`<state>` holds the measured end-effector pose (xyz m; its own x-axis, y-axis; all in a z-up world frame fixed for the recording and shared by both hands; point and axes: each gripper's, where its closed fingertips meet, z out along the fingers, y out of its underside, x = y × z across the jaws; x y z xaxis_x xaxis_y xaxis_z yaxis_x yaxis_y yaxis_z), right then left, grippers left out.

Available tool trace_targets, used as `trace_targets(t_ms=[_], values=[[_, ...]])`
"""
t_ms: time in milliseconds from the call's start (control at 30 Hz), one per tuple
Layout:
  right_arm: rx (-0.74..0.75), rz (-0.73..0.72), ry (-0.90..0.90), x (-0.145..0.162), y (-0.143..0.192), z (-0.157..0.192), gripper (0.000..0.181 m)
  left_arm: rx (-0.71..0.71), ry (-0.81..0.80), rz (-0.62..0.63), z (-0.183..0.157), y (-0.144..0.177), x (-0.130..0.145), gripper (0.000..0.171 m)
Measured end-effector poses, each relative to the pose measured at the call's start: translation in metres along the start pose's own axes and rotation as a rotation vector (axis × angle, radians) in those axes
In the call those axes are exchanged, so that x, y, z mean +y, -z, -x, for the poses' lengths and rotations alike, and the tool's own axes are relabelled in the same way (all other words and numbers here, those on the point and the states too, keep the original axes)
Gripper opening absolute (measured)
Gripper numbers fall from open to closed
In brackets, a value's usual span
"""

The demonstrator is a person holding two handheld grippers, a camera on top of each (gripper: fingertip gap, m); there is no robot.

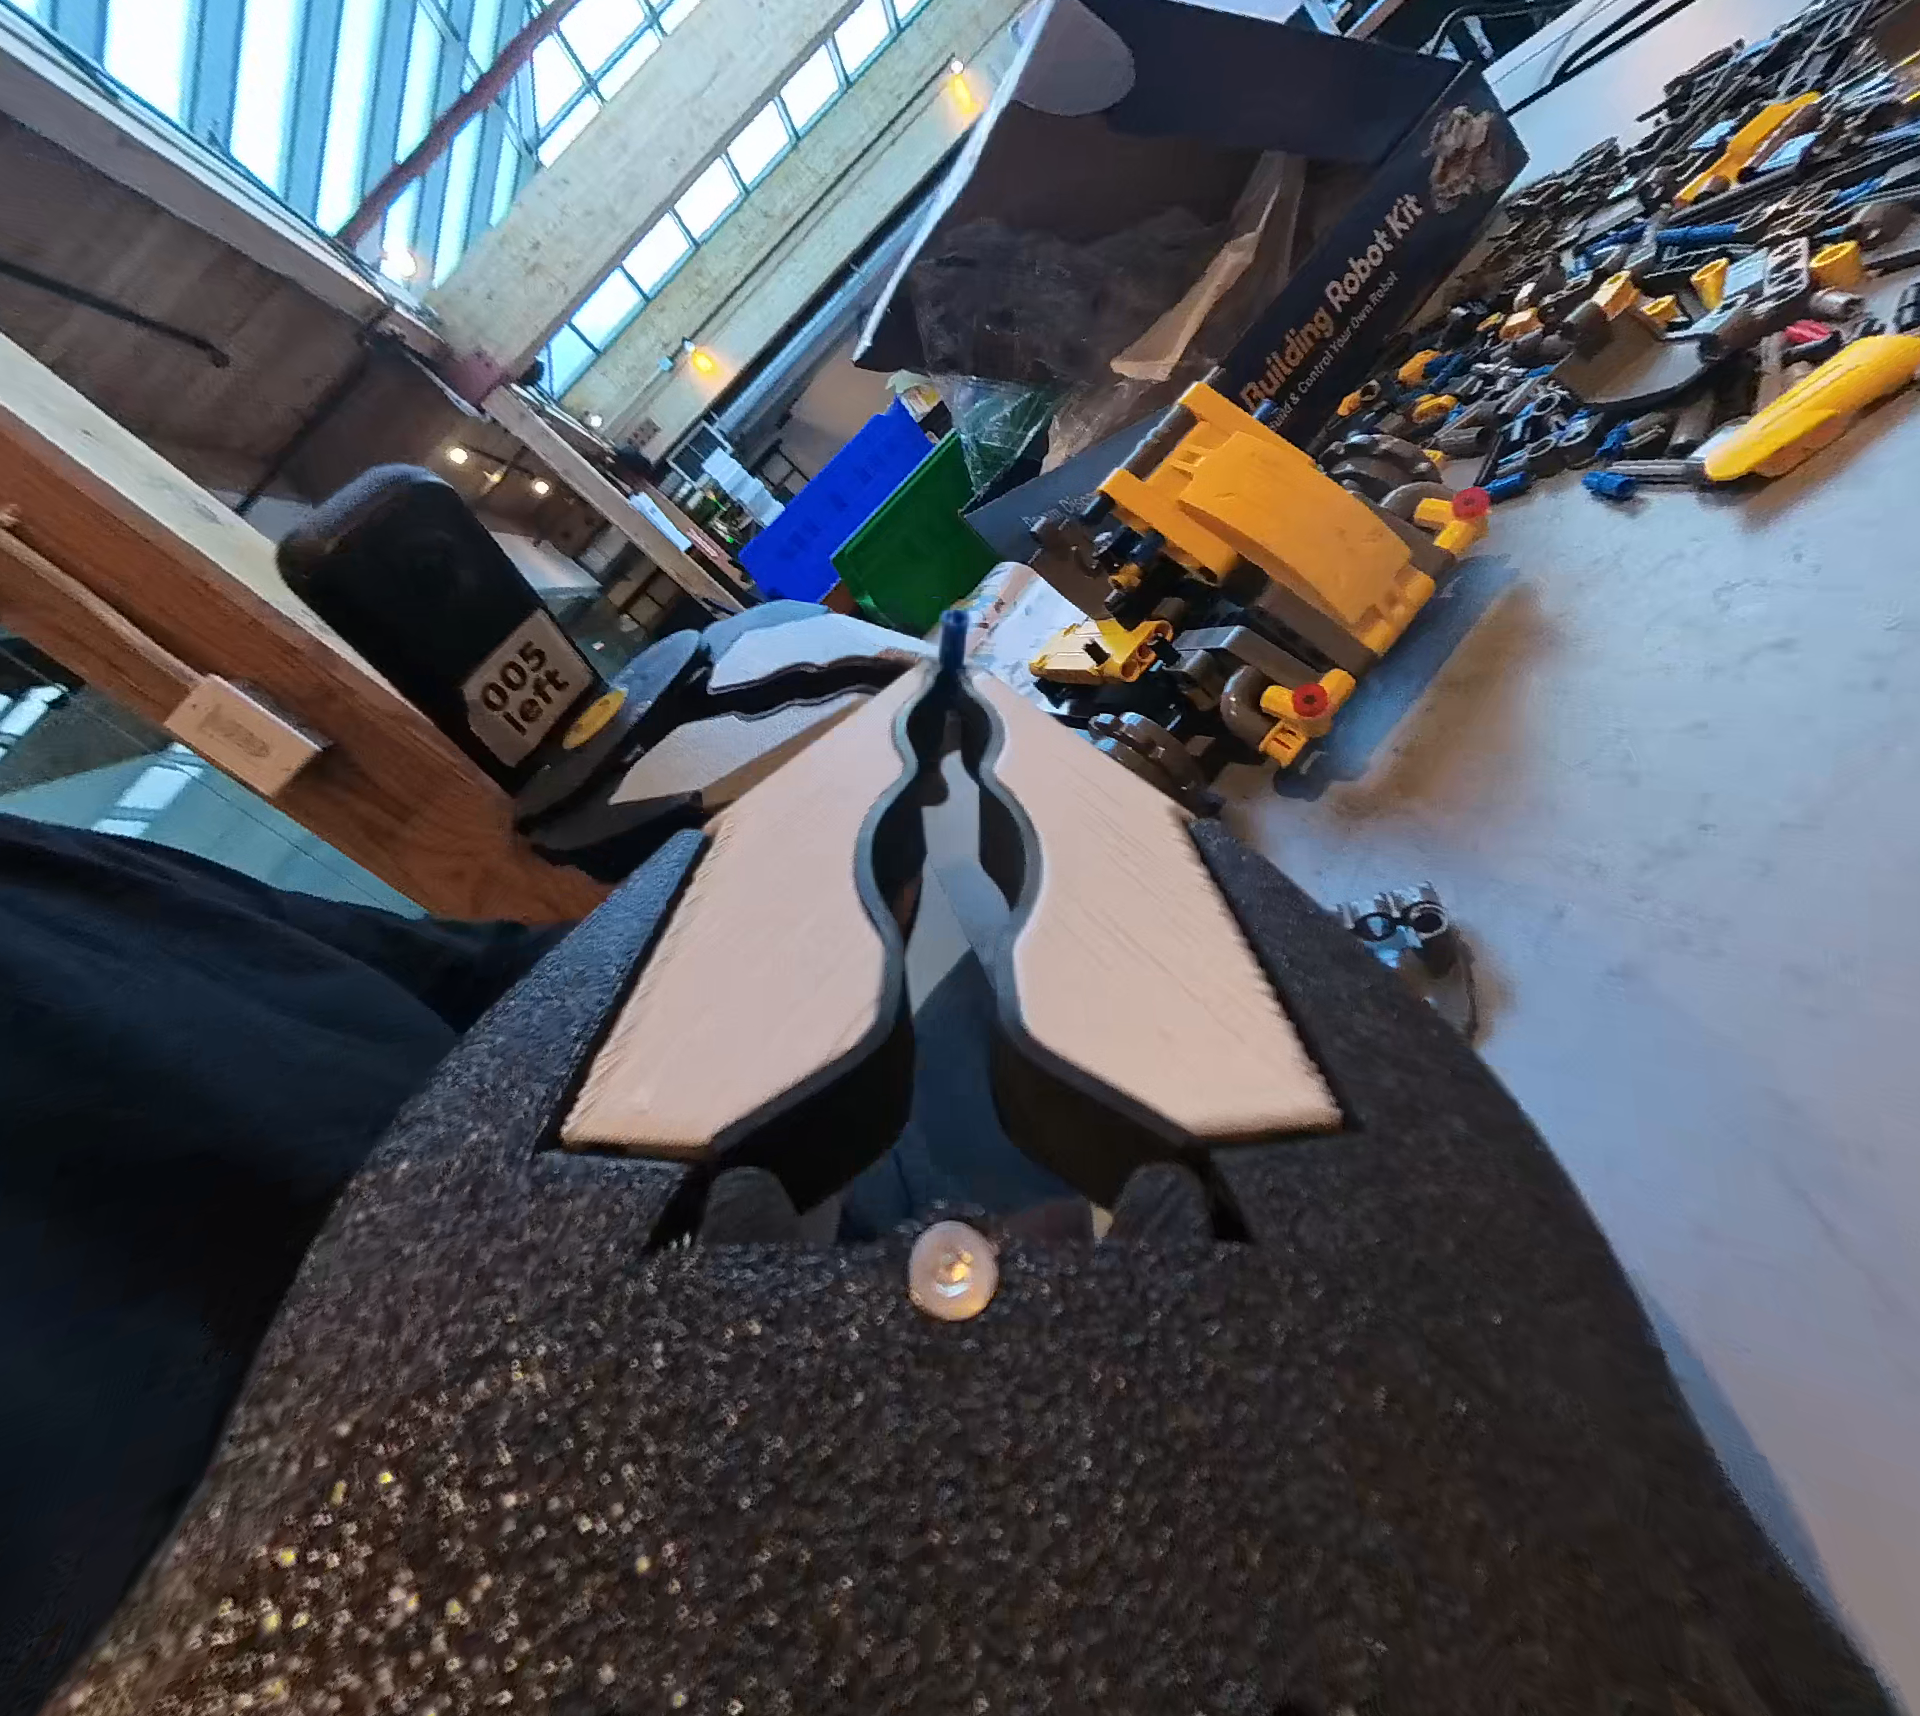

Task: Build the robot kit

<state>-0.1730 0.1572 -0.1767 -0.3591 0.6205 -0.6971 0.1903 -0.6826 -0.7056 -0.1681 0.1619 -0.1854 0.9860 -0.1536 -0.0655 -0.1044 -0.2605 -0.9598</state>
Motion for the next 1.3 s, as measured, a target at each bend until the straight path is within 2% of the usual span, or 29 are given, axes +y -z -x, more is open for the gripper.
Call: trace_targets(t_ms=[233, 300, 400, 500, 633, 767, 800, 1000, 1167, 1300], values=[[0.112, 0.094, 0.168, 0.003, 0.009, -0.014, 0.003, -0.026, -0.161, 0.105, 0.007, 0.003, 0.02, 0.003], [0.233, 0.185, 0.309, 0.003, 0.019, -0.028, 0.006, -0.02, -0.232, 0.185, 0.008, 0.003, 0.035, 0.003], [0.432, 0.358, 0.489, 0.006, 0.041, -0.052, 0.019, 0.042, -0.281, 0.348, 0.006, 0.005, 0.068, 0.003], [0.489, 0.511, 0.529, 0.021, 0.049, -0.06, 0.035, 0.093, -0.316, 0.451, 0.003, 0.007, 0.087, 0.003], [0.539, 0.651, 0.617, 0.034, 0.045, -0.075, 0.036, 0.126, -0.341, 0.482, 0.003, 0.005, 0.089, 0.003], [0.509, 0.762, 0.674, 0.042, 0.037, -0.085, 0.035, 0.162, -0.312, 0.484, 0.004, 0.008, 0.091, 0.003], [0.468, 0.785, 0.681, 0.045, 0.034, -0.084, 0.029, 0.176, -0.29, 0.477, 0.004, 0.009, 0.091, 0.003], [0.306, 0.903, 0.822, 0.05, 0.029, -0.078, 0.027, 0.23, -0.208, 0.457, 0.004, 0.018, 0.094, 0.003], [0.122, 0.935, 0.952, 0.055, 0.025, -0.068, 0.027, 0.258, -0.174, 0.443, 0.003, 0.022, 0.095, 0.003], [0.048, 0.921, 1.001, 0.058, 0.022, -0.065, 0.027, 0.251, -0.184, 0.432, 0.002, 0.023, 0.094, 0.003]])
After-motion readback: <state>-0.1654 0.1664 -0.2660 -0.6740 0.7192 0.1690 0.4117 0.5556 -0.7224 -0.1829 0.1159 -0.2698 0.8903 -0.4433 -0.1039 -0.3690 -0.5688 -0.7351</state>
